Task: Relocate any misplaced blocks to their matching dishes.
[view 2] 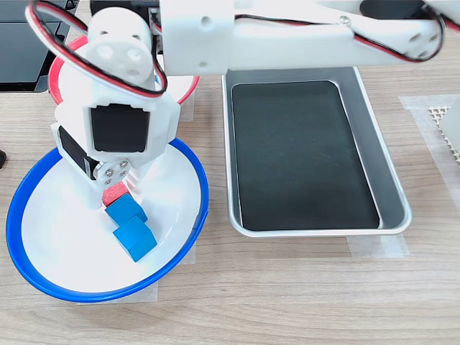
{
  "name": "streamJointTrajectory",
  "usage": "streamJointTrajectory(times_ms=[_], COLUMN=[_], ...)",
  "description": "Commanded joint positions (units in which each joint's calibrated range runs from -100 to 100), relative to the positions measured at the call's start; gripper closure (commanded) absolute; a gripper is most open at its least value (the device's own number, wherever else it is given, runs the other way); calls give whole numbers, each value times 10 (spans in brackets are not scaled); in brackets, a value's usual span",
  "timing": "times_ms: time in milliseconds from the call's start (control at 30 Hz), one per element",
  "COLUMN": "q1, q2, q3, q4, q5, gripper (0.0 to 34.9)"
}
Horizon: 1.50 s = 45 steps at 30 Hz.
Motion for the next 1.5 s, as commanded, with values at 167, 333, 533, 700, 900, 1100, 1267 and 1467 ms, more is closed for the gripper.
streamJointTrajectory(times_ms=[167, 333, 533, 700, 900, 1100, 1267, 1467], q1=[2, 2, 8, 31, 83, 150, 209, 269], q2=[-3, -30, -108, -160, -195, -193, -179, -135], q3=[-21, -4, 35, 69, 100, 86, 84, 54], q4=[-8, -3, 6, 3, -6, -28, -54, -60], q5=[18, 13, 1, -14, -19, -17, -32, -58], gripper=[346, 346, 346, 346, 346, 346, 346, 346])
